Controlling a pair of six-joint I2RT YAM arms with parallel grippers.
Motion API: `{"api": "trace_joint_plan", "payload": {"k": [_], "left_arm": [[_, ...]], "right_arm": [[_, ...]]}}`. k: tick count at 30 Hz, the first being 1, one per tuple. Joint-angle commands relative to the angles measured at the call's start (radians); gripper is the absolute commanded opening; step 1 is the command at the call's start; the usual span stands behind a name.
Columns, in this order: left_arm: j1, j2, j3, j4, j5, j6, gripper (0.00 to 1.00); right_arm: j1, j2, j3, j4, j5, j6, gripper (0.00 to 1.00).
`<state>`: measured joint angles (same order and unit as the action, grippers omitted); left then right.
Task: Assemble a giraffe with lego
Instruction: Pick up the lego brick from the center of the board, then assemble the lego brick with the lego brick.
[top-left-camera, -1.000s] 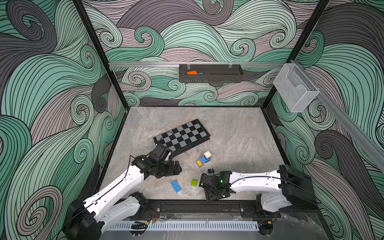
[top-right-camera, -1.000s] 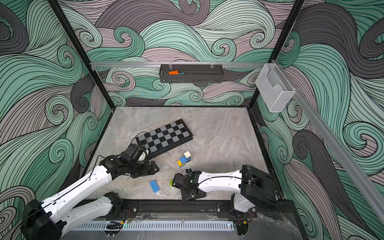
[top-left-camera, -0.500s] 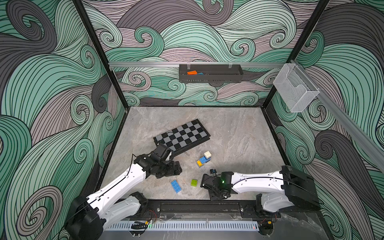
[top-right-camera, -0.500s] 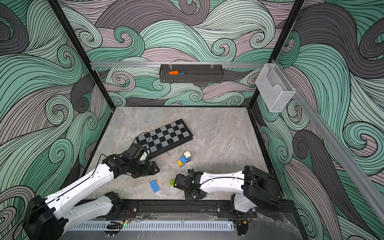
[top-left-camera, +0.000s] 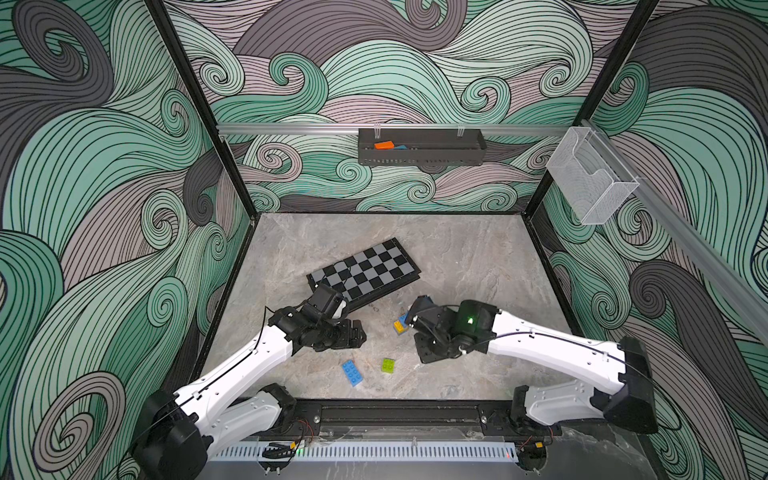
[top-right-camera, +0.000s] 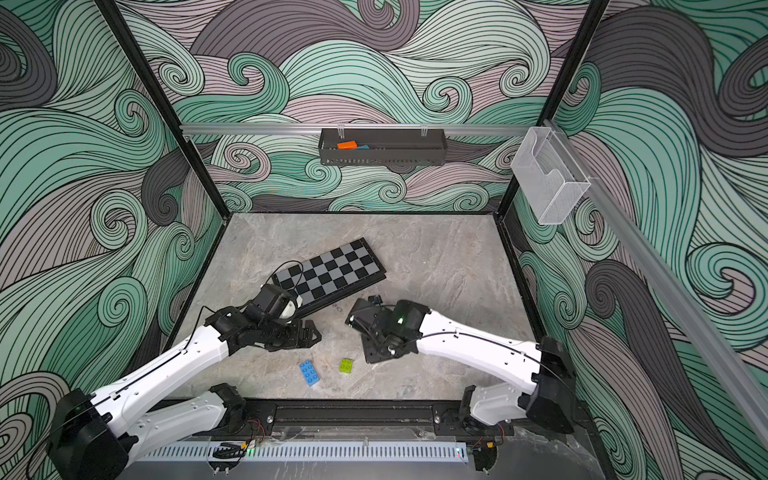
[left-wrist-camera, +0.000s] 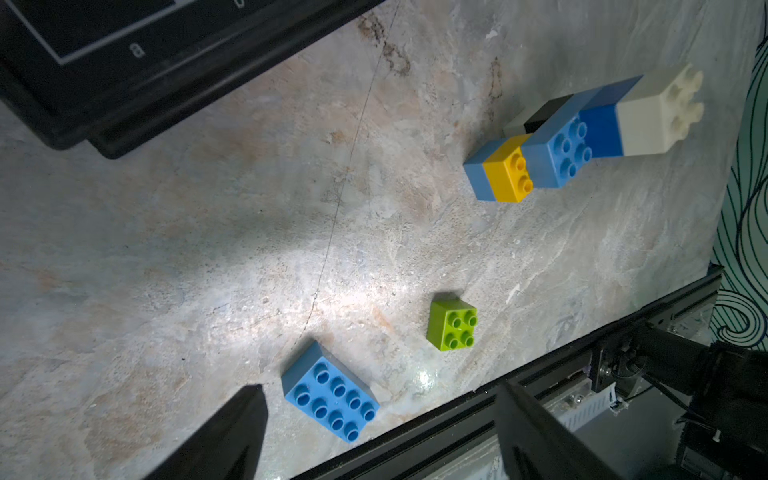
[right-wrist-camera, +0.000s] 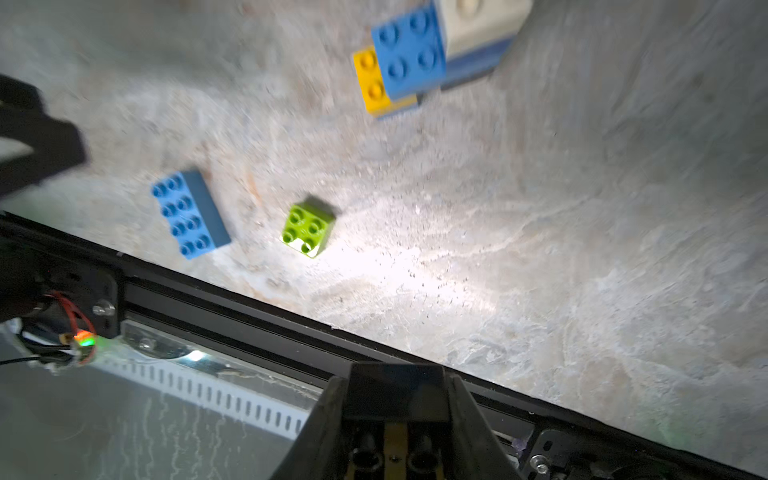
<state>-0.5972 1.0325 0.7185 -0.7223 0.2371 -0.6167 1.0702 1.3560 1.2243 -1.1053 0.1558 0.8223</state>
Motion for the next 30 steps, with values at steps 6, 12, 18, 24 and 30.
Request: {"api": "trace_joint_plan", "payload": {"k": [6,12,18,24,30], "left_arm": [[-0.003,0.037,0.04,0.054,0.012,0.054,0.9],[-0.006,0.128,0.117,0.024,-0.002,0.054,0.89],[-0.009,0.159,0.169,-0.016,-0.051,0.058,0.89],[-0.01,0.181,0.178,-0.022,-0.053,0.055,0.9],[-0.012,0.193,0.173,-0.014,-0.051,0.055,0.89]], "right_arm": [[-0.219,0.167,0.362,-0.269,0.034,-0.456,0.12],[-0.33,0.321,0.523,-0.289,-0.006,-0.641,0.1],[-0.364,0.433,0.579,-0.282,-0.053,-0.716,0.1],[-0.377,0.481,0.557,-0.209,-0.129,-0.726,0.11],[-0.384,0.53,0.526,-0.182,-0.18,-0.744,0.11]]}}
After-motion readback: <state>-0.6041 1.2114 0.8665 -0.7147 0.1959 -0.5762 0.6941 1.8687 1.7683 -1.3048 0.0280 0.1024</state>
